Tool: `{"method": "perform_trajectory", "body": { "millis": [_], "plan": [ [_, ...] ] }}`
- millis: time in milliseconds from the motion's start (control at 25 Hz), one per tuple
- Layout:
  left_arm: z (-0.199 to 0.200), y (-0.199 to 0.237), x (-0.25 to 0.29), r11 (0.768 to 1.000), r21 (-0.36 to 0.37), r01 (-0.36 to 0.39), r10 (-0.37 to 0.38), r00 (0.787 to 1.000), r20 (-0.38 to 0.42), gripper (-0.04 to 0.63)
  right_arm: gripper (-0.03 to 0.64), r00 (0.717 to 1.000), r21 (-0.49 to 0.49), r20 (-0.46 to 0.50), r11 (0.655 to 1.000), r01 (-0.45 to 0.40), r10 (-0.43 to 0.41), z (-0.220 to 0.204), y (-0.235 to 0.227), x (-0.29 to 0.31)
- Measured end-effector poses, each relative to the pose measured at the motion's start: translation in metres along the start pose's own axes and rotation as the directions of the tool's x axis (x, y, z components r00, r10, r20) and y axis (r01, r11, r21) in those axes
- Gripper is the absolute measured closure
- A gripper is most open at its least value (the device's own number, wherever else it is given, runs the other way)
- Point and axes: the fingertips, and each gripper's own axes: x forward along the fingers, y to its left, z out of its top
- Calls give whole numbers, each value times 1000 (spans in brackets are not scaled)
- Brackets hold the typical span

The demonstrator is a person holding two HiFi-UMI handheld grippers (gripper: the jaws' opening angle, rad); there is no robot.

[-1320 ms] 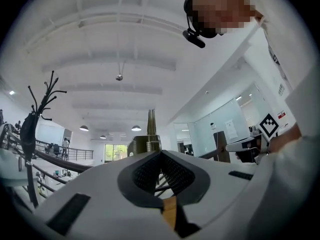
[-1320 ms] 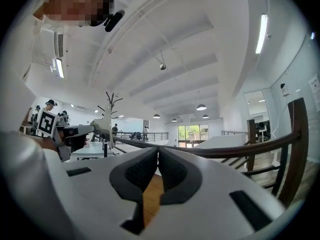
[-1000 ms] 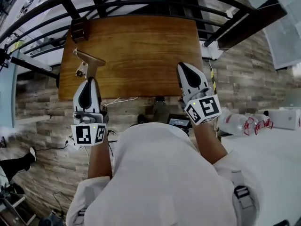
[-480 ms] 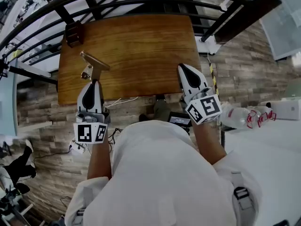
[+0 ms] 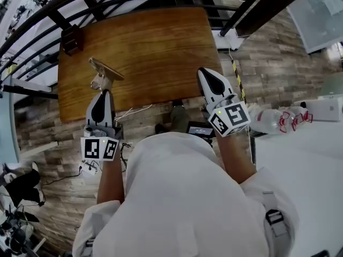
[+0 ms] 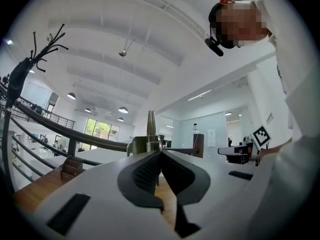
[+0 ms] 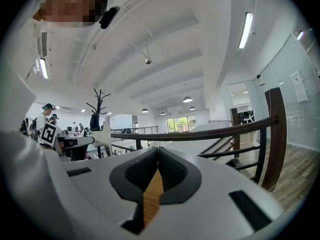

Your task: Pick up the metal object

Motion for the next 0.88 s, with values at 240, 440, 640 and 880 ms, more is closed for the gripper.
{"method": "perform_trajectory", "body": {
  "millis": [240,440,640,880],
  "plan": [
    [-6,-3,-1,1000,-23,12,-12,1000,-17,577,593,1000,-8,-1,1000,-23,23,2,2,6],
    [-13,-7,0,999,-47,26,-27,999,-27,577,594,1000,-11,-1,1000,-28,28,2,0,5],
    [-17,-15,7,996,-67,50,-53,998,-37,577,594,1000,-13,-6,1000,-24,24,0,-5,-1],
    [-24,-23,17,992,-105,70,-75,996,-46,577,593,1000,-3,-13,1000,-9,9,-2,-16,-8]
  ]
}}
